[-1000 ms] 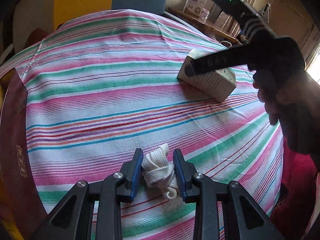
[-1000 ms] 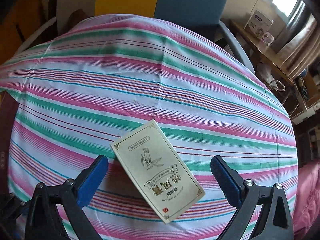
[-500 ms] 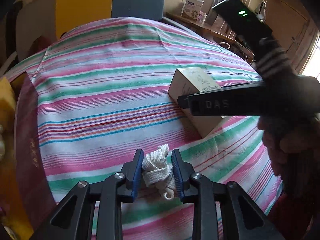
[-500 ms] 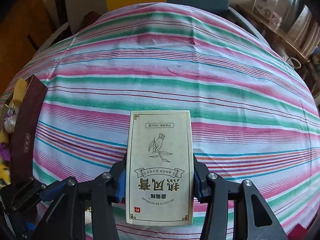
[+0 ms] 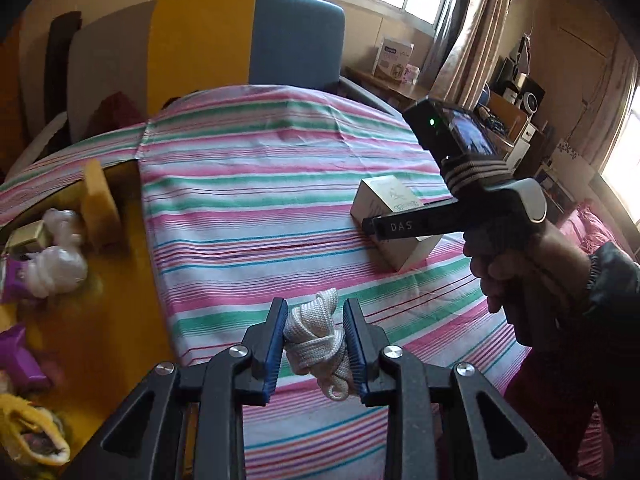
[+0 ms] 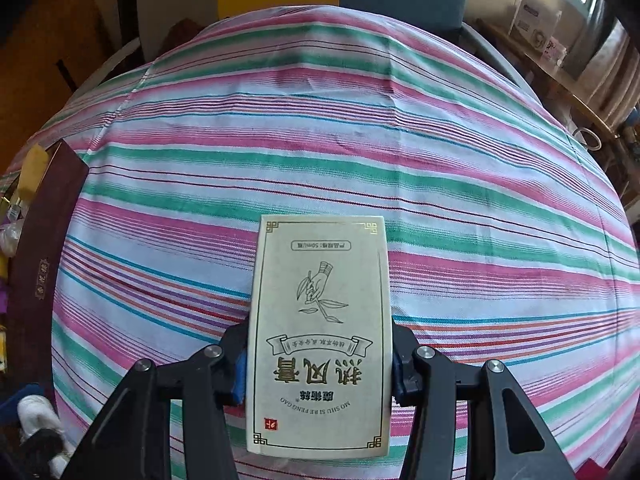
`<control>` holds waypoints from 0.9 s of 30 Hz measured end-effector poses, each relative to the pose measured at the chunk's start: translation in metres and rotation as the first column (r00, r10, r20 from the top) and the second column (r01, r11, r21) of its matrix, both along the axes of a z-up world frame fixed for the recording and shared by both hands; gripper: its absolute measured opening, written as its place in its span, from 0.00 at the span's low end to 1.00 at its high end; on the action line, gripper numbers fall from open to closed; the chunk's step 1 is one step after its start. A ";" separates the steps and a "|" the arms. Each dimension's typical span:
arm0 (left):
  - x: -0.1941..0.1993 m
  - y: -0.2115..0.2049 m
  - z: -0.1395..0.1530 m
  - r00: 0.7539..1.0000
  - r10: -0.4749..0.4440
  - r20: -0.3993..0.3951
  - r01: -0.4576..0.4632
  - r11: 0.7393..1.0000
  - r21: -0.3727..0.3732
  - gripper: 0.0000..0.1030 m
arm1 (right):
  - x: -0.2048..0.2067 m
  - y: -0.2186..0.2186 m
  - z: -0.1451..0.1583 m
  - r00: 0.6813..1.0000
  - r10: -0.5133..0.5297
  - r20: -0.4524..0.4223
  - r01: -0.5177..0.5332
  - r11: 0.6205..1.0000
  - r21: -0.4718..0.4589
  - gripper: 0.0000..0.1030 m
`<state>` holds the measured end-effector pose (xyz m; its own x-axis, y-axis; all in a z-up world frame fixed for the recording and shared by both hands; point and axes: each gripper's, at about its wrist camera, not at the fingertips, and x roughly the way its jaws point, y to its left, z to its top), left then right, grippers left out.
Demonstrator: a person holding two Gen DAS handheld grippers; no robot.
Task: Organize objects
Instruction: 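Carry the white cloth bundle into the gold tray and open the left tool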
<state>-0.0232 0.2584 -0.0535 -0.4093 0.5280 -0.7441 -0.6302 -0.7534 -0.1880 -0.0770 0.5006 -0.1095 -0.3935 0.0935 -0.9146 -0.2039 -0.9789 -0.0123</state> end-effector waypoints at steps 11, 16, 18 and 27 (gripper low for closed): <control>0.004 -0.047 0.020 0.995 0.083 -0.053 -0.082 0.997 0.012 0.27 | 0.002 -0.004 0.000 1.000 0.014 -0.005 -0.014 0.999 0.030 0.50; -0.001 -0.068 0.026 0.992 0.120 -0.037 -0.119 0.992 0.038 0.27 | 0.002 -0.008 -0.001 1.000 0.027 -0.005 -0.026 0.998 0.057 0.50; -0.009 -0.085 0.031 0.988 0.151 -0.018 -0.149 0.987 0.067 0.27 | 0.003 -0.009 -0.001 1.000 0.029 -0.006 -0.028 0.998 0.065 0.50; -0.056 -0.224 0.030 0.888 0.430 0.165 -0.456 0.871 0.182 0.27 | 0.003 -0.009 0.001 1.000 0.029 -0.002 -0.029 0.995 0.091 0.50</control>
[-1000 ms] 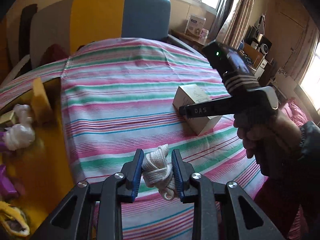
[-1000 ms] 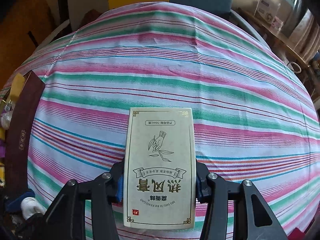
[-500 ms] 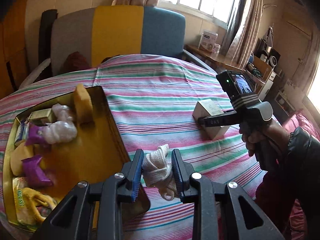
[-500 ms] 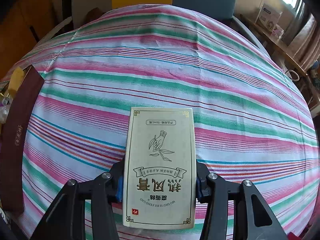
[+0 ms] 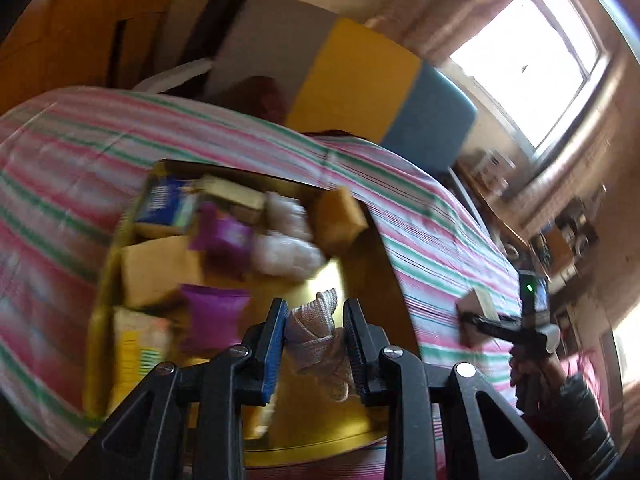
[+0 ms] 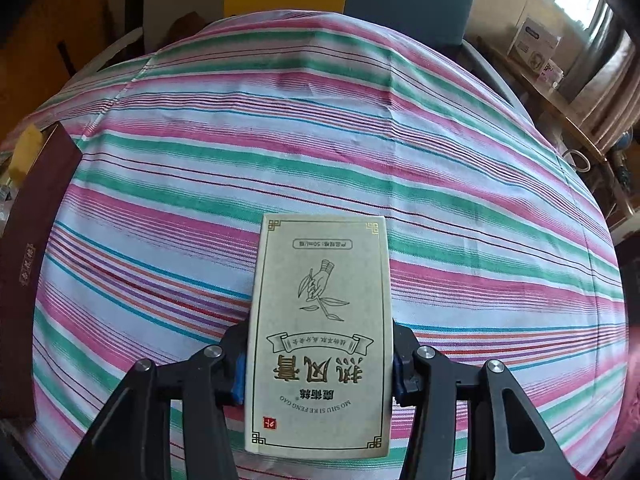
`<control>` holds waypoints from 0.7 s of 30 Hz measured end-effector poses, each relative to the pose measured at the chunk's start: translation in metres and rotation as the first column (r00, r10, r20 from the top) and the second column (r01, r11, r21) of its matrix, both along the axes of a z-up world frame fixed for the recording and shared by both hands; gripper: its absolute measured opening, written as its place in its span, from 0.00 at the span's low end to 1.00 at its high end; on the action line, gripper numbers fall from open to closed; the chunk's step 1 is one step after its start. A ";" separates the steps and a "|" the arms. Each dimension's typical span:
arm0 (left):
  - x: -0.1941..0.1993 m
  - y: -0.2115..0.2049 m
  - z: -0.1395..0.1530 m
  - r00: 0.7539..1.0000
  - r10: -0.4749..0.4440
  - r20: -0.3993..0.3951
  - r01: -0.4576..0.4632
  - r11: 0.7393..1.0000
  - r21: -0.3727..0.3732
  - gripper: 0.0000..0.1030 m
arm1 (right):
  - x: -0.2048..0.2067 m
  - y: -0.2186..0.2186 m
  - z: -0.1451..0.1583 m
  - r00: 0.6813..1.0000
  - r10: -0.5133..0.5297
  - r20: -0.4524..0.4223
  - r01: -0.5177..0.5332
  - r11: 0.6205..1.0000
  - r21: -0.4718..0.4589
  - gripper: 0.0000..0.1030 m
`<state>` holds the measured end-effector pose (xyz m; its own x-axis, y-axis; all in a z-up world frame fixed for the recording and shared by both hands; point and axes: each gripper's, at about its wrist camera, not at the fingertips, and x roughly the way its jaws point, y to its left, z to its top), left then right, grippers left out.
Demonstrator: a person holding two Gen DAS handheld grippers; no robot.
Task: Organize objects
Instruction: 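Carry the white cloth bundle into the gold tray and open the left tool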
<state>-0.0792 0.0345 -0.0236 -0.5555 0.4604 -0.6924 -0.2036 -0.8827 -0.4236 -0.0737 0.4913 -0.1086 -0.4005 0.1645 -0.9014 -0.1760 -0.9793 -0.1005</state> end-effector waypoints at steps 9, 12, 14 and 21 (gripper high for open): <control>-0.017 0.021 -0.015 0.998 -0.065 0.027 0.066 0.998 -0.025 0.27 | 0.001 -0.005 0.002 1.000 0.013 -0.001 -0.013 1.000 0.005 0.50; -0.031 0.043 -0.024 0.994 -0.099 0.041 0.103 0.989 -0.102 0.28 | 0.002 -0.005 0.003 1.000 0.010 -0.002 -0.010 1.000 0.005 0.50; -0.045 0.055 -0.034 0.992 -0.109 0.059 0.117 0.982 -0.148 0.28 | 0.001 -0.004 0.003 1.000 0.008 -0.003 -0.008 1.000 0.005 0.50; -0.076 0.058 -0.067 0.989 -0.044 0.138 0.079 0.963 -0.259 0.33 | -0.001 -0.004 0.003 1.000 0.012 -0.003 -0.012 1.000 0.004 0.50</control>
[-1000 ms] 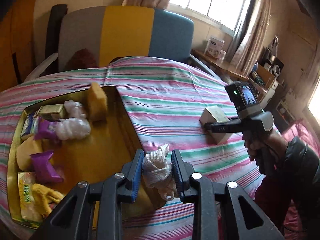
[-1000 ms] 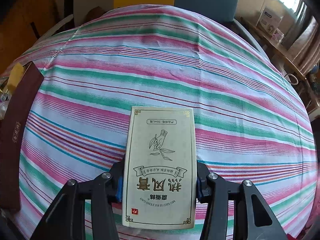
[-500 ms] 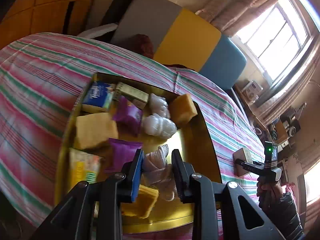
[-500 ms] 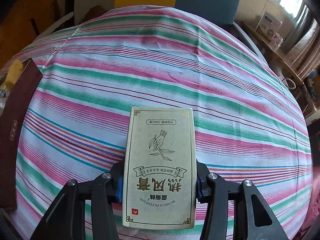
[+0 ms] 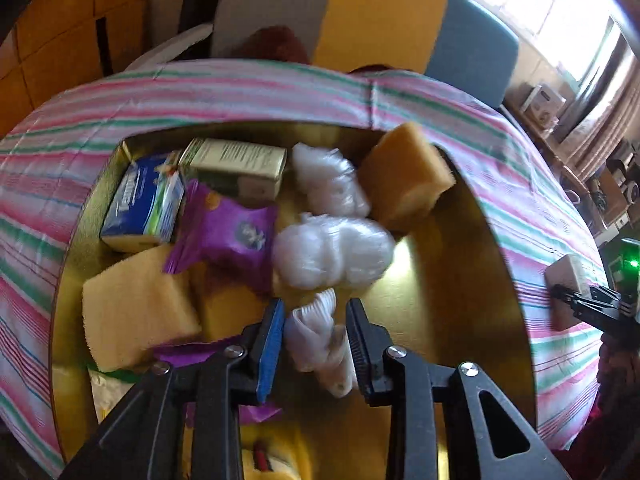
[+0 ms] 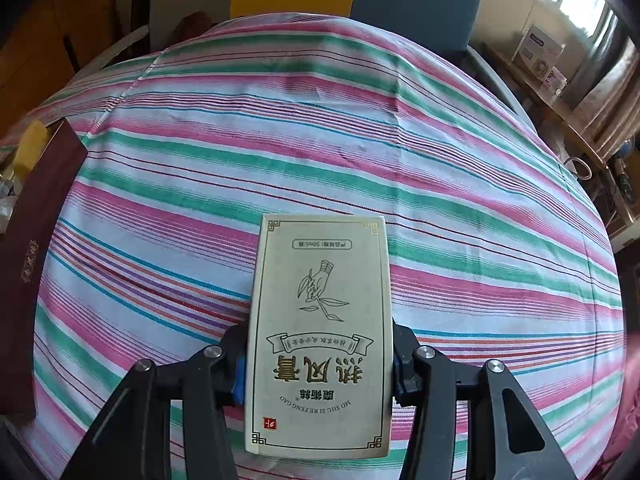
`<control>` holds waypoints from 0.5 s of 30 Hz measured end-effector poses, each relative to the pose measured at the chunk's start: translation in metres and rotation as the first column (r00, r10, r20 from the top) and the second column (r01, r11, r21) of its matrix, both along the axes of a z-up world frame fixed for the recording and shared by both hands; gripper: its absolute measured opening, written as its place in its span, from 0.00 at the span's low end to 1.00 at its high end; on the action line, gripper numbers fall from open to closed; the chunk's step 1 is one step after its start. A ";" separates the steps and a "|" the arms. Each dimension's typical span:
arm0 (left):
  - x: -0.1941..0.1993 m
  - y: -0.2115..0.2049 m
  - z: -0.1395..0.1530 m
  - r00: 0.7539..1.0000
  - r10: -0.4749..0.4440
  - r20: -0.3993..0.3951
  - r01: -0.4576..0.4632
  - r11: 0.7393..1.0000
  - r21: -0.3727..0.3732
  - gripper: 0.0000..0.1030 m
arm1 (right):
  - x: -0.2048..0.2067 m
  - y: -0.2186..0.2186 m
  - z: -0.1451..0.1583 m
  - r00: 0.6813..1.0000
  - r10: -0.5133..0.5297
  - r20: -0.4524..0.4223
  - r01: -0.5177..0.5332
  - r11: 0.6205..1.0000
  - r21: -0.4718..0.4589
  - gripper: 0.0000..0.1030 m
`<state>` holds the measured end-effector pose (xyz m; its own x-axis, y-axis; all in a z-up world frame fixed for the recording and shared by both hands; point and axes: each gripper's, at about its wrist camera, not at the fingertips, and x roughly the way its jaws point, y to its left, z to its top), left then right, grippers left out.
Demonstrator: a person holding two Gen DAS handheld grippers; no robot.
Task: Organize objects
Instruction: 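Carry the white cloth bundle into the gold tray and open the left tool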
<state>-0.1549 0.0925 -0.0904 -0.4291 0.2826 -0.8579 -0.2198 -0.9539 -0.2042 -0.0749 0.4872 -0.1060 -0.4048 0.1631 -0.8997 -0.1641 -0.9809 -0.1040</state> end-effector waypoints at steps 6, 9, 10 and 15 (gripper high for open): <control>0.021 -0.014 0.022 0.997 0.027 -0.069 -0.024 0.999 0.042 0.37 | 0.000 0.002 0.003 1.000 -0.009 -0.013 0.009 1.000 0.001 0.50; 0.039 -0.028 0.038 0.990 0.058 -0.125 -0.052 0.997 0.052 0.37 | 0.003 0.008 0.011 0.998 -0.037 -0.055 0.037 0.999 -0.004 0.50; 0.046 -0.033 0.043 0.987 0.068 -0.146 -0.062 0.997 0.045 0.37 | 0.004 0.010 0.014 0.996 -0.051 -0.069 0.050 0.999 -0.011 0.50; 0.069 -0.052 0.058 0.972 0.065 -0.225 -0.071 0.997 -0.019 0.39 | 0.007 0.003 0.029 0.994 -0.065 -0.088 0.060 0.996 -0.059 0.50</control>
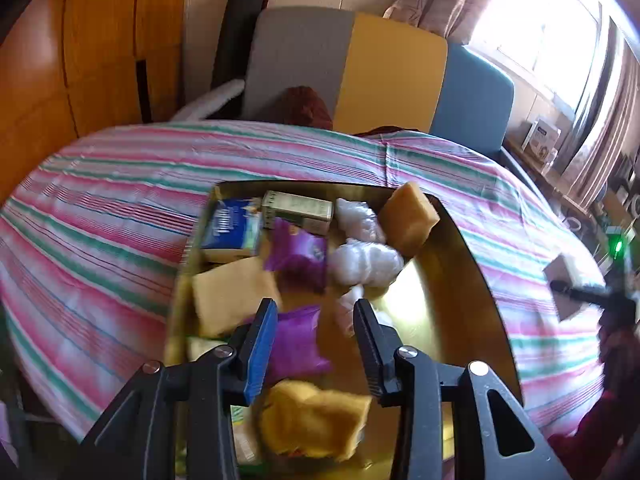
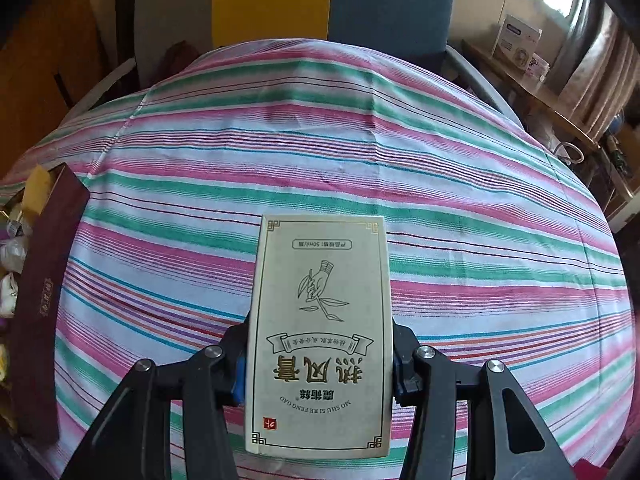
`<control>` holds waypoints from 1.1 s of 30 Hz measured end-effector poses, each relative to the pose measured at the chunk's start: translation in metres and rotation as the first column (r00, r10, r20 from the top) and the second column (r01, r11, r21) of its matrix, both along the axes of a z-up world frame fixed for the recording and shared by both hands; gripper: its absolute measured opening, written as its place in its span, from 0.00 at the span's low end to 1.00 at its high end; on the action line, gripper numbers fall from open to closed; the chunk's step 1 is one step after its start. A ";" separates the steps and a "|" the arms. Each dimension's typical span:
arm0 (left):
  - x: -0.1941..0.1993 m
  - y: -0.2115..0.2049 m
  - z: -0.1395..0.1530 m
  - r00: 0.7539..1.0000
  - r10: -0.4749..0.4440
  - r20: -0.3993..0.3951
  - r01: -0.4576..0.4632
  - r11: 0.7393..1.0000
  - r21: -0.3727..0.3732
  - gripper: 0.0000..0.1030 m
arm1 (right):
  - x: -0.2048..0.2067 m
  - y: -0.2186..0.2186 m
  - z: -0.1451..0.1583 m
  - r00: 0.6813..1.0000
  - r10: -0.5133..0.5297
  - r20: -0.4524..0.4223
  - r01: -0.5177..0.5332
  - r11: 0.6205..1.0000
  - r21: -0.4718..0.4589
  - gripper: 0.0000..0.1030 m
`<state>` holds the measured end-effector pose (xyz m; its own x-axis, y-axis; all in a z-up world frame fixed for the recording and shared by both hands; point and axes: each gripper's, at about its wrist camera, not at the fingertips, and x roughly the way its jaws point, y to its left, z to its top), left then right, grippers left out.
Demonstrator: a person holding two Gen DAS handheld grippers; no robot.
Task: Organize objects
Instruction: 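Carry the white cloth bundle into the gold tray and open the left tool, then carry the white gift box into the gold tray and open the right tool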
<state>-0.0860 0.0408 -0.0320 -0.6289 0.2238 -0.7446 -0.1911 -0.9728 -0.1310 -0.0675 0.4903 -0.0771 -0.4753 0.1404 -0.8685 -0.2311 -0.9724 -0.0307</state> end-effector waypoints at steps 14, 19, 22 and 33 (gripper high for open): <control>0.029 -0.030 0.003 0.999 0.036 -0.039 -0.035 0.999 0.021 0.40 | -0.017 -0.250 0.071 0.912 0.400 -0.088 -0.405 0.913 -0.054 0.50; 0.030 -0.043 -0.001 0.998 0.054 -0.027 -0.053 0.998 0.040 0.41 | -0.042 -0.293 0.030 0.923 0.385 0.026 -0.384 0.923 -0.026 0.50; 0.030 -0.047 -0.004 0.998 0.060 -0.021 -0.059 0.997 0.046 0.42 | -0.055 -0.295 0.008 0.930 0.357 0.082 -0.358 0.934 -0.009 0.50; 0.030 -0.050 -0.005 0.991 0.124 -0.047 -0.125 0.992 -0.014 0.53 | -0.054 -0.285 -0.004 0.943 0.330 0.043 -0.330 0.944 -0.019 0.64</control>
<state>-0.0556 -0.0094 -0.0366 -0.6845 0.1296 -0.7173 -0.0739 -0.9913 -0.1086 -0.1213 0.2054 -0.0811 -0.4542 -0.0276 -0.8905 0.1043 -0.9943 -0.0224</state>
